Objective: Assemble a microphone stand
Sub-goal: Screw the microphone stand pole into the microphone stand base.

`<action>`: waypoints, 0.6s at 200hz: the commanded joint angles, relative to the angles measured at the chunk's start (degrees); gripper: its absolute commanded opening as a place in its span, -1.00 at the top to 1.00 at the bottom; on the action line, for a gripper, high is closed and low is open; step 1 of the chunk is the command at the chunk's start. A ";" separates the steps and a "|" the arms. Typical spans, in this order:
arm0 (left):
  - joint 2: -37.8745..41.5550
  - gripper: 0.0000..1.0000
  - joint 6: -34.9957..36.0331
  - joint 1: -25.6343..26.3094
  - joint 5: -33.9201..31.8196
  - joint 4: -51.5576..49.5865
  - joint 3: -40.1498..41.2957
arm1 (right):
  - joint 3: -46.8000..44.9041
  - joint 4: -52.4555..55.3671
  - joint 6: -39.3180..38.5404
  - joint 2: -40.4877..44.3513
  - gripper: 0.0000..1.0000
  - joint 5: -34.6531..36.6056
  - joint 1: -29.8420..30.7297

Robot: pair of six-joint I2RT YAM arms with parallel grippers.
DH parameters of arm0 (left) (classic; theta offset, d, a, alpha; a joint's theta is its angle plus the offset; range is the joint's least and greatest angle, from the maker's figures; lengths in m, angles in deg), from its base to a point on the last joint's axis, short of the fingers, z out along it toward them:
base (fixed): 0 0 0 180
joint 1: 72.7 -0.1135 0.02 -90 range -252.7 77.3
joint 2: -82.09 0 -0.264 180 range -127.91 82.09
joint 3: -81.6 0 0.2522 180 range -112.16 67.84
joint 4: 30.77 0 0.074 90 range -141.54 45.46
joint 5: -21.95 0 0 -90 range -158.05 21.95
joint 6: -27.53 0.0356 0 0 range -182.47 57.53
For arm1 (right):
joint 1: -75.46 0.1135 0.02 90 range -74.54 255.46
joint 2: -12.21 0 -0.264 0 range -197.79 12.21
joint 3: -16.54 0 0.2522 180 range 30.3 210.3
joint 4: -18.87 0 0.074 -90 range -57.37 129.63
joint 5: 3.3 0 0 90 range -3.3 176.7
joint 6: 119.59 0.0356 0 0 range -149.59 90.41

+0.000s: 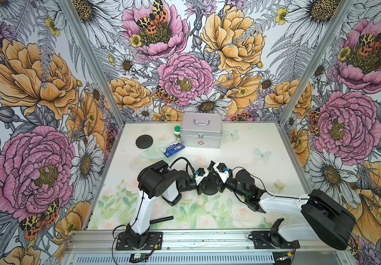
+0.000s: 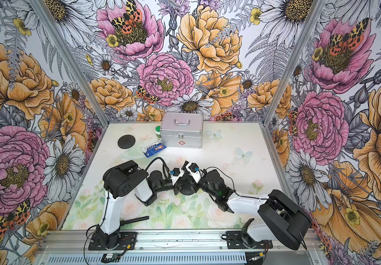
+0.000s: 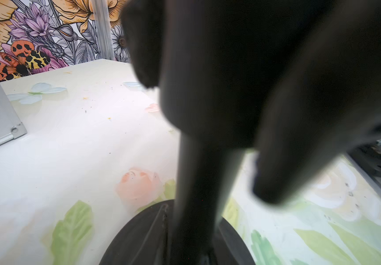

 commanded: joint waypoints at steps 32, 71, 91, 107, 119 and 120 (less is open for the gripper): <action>-1.18 0.55 0.00 0.07 -0.74 -0.28 -0.55 | -2.00 1.00 -6.88 0.80 0.16 -1.42 -1.56; -1.01 0.55 1.11 0.36 0.54 -0.27 -0.61 | 3.56 12.56 -14.86 0.82 0.06 -42.65 -16.51; -1.18 0.55 1.25 0.74 1.00 -0.28 -0.74 | 9.59 21.55 -20.09 -2.38 0.09 -50.31 -19.12; -1.03 0.55 1.78 0.97 1.51 -0.29 -0.77 | 13.07 23.26 -21.45 -4.53 0.13 -54.09 -20.54; -1.10 0.55 1.60 0.88 1.53 -0.25 -0.90 | 15.10 23.64 -21.65 -5.79 0.14 -56.04 -20.78; -1.10 0.55 1.55 0.92 1.58 -0.24 -0.90 | 15.26 23.78 -21.66 -5.95 0.14 -56.25 -20.82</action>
